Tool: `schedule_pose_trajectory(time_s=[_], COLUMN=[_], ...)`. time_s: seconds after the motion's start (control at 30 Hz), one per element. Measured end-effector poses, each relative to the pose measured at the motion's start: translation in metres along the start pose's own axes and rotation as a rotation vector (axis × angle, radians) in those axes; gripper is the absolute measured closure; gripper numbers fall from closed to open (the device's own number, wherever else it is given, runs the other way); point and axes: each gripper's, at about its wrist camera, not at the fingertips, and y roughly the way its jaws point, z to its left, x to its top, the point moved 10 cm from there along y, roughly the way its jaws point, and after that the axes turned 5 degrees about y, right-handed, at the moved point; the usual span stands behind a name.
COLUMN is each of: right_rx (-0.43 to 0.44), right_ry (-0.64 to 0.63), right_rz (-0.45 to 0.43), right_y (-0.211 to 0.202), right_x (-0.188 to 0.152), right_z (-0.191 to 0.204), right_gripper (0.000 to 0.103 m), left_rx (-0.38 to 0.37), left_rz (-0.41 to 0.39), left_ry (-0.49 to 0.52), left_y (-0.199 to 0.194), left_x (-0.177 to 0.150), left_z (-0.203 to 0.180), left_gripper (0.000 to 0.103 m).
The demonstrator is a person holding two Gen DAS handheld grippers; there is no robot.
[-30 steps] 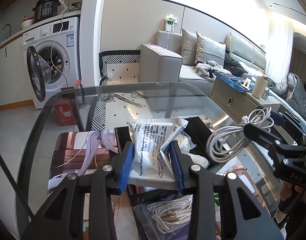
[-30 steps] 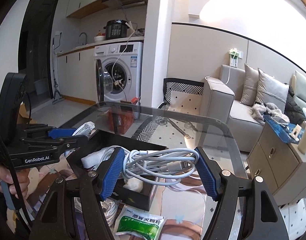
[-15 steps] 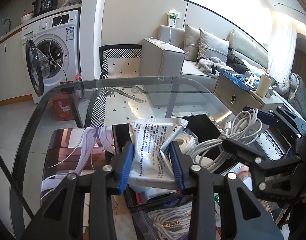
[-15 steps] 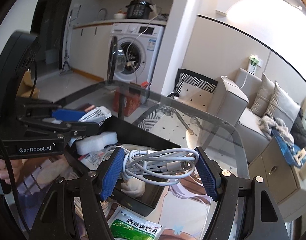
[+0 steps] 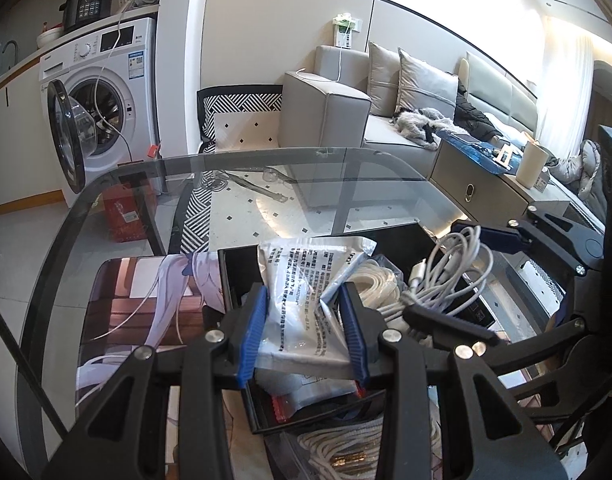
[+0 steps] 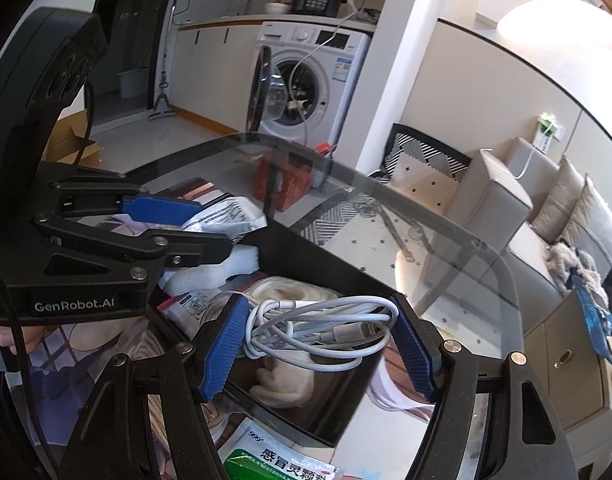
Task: Organize soft objects
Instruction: 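Carry packet and cable over the black box while both grippers lower them inside, then open both grippers to release packet and cable, then withdraw from the box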
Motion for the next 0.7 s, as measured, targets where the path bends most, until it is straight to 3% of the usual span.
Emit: schedule_pose_trajectory(time_s=[0.43, 0.5, 0.57, 0.7], right_rx=[0.066, 0.068, 0.055, 0.043], right_ry=[0.041, 0.049, 0.057, 0.075], right_rz=[0.028, 0.027, 0.019, -0.001], right_y=[0.013, 0.012, 0.011, 0.000], right_x=[-0.007, -0.008, -0.007, -0.008], right_z=[-0.003, -0.005, -0.010, -0.016], right_gripper=[0.030, 0.027, 0.018, 0.015], left_rx=[-0.006, -0.006, -0.006, -0.006], left_rz=[0.000, 0.000, 0.001, 0.001], left_ry=[0.004, 0.005, 0.006, 0.008], left_y=[0.002, 0.003, 0.003, 0.004], left_x=[0.001, 0.001, 0.000, 0.001], left_z=[0.000, -0.002, -0.002, -0.003], left_gripper=[0.067, 0.067, 0.067, 0.067])
